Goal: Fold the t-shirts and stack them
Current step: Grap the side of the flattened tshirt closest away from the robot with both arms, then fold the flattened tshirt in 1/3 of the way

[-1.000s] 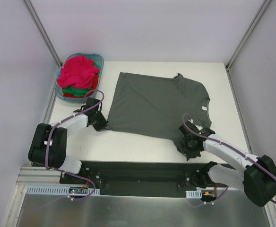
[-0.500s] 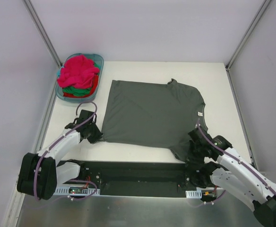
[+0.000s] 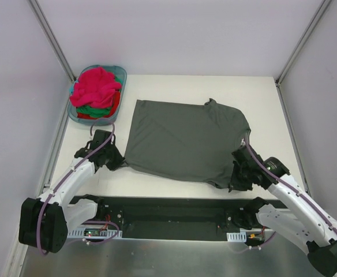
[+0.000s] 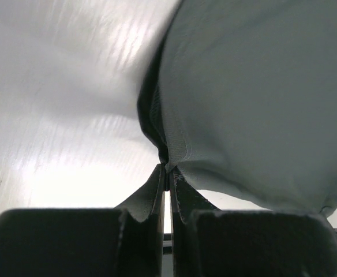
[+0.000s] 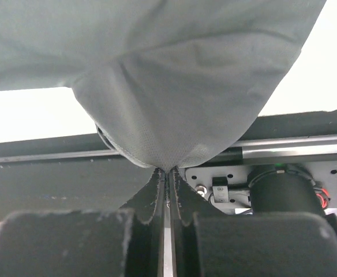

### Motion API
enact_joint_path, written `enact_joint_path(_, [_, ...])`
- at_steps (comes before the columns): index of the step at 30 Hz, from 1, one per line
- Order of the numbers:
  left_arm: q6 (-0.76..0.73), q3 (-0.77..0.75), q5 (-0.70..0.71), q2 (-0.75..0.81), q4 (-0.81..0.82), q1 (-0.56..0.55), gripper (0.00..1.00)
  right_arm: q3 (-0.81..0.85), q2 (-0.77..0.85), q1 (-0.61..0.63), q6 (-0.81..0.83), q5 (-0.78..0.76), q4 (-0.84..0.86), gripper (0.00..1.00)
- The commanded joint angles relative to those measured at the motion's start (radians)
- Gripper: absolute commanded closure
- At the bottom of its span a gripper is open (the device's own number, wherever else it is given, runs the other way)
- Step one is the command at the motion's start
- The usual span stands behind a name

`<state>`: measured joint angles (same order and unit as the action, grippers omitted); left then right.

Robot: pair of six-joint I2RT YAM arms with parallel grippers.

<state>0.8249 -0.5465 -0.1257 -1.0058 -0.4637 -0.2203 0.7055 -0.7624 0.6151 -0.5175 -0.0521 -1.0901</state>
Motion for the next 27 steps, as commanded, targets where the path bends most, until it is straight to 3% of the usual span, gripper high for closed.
enact_joint_path(1, [0.014, -0.118, 0.000, -0.065, -0.006, 0.010, 1.00, 0.126, -0.081, -0.052, 0.080, -0.106, 0.035, 1.00])
enact_joint_path(17, [0.005, -0.403, 0.040, -0.395, 0.030, 0.012, 1.00, 0.360, -0.414, -0.288, 0.304, -0.062, 0.216, 1.00])
enact_joint_path(27, [-0.009, -0.530, 0.077, -0.568, 0.028, 0.018, 1.00, 0.514, -0.646, -0.365, 0.396, -0.064, 0.262, 1.00])
